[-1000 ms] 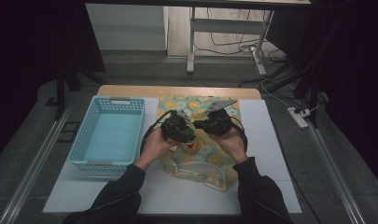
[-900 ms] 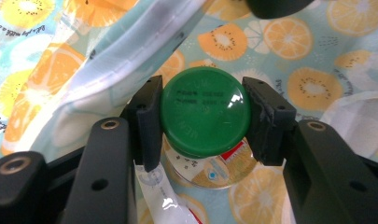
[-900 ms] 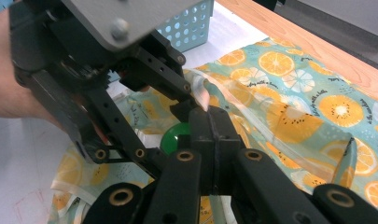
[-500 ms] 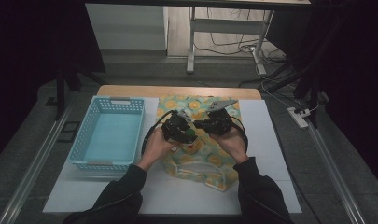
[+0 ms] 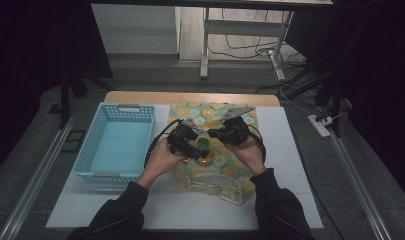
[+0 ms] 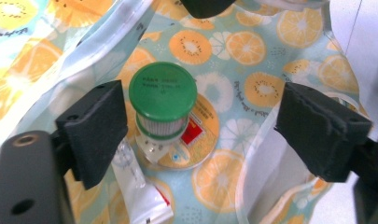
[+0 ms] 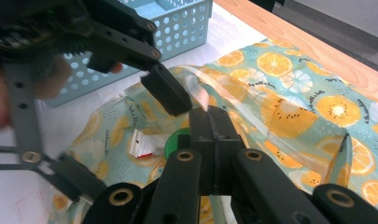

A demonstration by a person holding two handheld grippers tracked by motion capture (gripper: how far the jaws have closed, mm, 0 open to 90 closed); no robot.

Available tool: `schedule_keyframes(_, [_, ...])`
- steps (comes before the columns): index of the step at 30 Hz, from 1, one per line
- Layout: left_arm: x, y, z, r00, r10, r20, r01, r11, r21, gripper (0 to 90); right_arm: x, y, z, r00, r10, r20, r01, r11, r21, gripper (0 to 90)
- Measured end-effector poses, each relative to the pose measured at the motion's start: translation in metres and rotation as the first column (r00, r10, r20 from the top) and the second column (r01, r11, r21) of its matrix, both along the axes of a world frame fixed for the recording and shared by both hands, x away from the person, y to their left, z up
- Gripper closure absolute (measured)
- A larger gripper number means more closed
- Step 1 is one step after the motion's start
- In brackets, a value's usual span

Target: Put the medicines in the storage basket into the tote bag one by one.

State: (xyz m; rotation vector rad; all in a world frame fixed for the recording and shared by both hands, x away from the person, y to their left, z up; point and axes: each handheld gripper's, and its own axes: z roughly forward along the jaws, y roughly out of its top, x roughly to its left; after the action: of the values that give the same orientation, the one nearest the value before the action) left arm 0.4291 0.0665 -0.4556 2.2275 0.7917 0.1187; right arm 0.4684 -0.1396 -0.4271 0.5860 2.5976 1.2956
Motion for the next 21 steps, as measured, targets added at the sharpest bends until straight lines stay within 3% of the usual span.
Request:
schedule_keyframes(8, [-0.016, 0.006, -0.001, 1.0, 0.001, 0.004, 0.0, 0.9993, -0.037, 0.5, -0.001, 0.001, 0.001, 1.0, 0.003, 0.001, -0.003, 1.0, 0.001, 90.0])
schedule_keyframes(14, [-0.028, 0.009, -0.008, 0.9999, -0.001, 0.015, 0.002, 0.9979, -0.065, 0.0, -0.002, 0.001, 0.001, 1.0, 0.004, 0.003, -0.004, 1.0, 0.0, 90.0])
schedule_keyframes(21, [-0.036, 0.003, -0.018, 0.9986, -0.051, 0.013, 0.051, 0.9983, -0.027, 0.0, -0.003, 0.002, 0.001, 0.9999, 0.009, 0.006, -0.009, 1.0, -0.001, 90.0])
